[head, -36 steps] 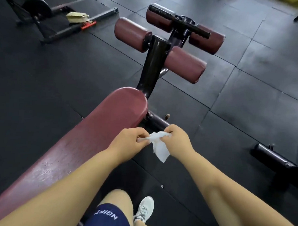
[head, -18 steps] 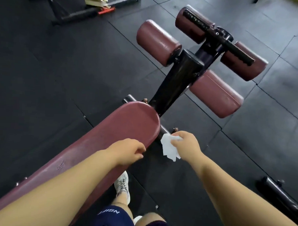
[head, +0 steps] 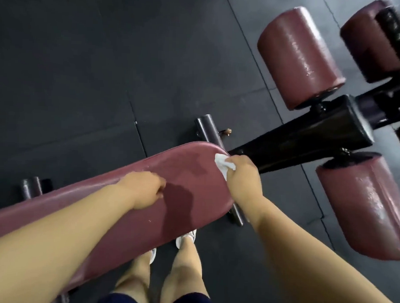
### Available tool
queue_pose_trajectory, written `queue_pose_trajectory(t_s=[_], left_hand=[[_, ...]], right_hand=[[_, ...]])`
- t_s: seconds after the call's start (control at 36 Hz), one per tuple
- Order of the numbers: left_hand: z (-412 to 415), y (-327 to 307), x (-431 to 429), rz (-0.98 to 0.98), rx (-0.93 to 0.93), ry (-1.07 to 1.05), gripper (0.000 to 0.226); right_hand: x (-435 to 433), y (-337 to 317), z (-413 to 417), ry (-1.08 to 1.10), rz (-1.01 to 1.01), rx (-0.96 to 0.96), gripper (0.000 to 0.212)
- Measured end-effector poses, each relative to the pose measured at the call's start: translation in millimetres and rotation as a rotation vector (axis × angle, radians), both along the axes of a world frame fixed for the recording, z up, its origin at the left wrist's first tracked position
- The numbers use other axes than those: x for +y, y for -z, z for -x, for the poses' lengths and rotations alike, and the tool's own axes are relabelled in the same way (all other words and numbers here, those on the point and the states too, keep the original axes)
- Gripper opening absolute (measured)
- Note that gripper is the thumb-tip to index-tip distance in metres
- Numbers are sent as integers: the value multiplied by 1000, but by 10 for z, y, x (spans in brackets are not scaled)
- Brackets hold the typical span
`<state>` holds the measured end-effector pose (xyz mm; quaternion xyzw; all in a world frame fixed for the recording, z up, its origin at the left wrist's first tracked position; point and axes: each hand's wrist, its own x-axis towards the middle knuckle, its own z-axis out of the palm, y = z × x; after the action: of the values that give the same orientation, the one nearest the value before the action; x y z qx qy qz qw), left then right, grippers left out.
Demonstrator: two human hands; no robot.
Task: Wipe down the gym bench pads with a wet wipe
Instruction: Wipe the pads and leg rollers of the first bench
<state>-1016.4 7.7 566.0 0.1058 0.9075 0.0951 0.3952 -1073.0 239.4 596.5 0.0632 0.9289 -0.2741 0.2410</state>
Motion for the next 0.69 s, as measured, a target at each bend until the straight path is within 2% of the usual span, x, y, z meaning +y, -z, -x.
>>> queue_pose_trajectory(t_s=[0.06, 0.14, 0.25, 0.31, 0.39, 0.44, 0.58, 0.64, 0.69], left_hand=[[79, 136, 31, -6, 16, -96, 23], [189, 323, 109, -25, 47, -240, 30], [280, 545, 275, -34, 136, -402, 45], [288, 658, 327, -24, 160, -454, 54], [246, 821, 341, -4, 163, -507, 66], [178, 902, 321, 8, 186, -510, 71], [66, 1016, 285, 2, 282, -482, 76], [45, 1037, 287, -14, 313, -489, 76], [22, 1049, 289, -34, 336, -509, 76]], right_hand=[[22, 123, 152, -5, 104, 81, 31], [-4, 461, 339, -187, 19, 195, 31], [62, 859, 389, -563, -52, -15, 44], [98, 1001, 370, -650, -94, 22, 43], [113, 1142, 358, -627, -109, 149, 49], [109, 1261, 347, -637, -158, 168, 56], [68, 1546, 282, -667, -243, 371, 62], [65, 1607, 277, -634, -131, 332, 51], [32, 1595, 290, -473, -19, 277, 21]])
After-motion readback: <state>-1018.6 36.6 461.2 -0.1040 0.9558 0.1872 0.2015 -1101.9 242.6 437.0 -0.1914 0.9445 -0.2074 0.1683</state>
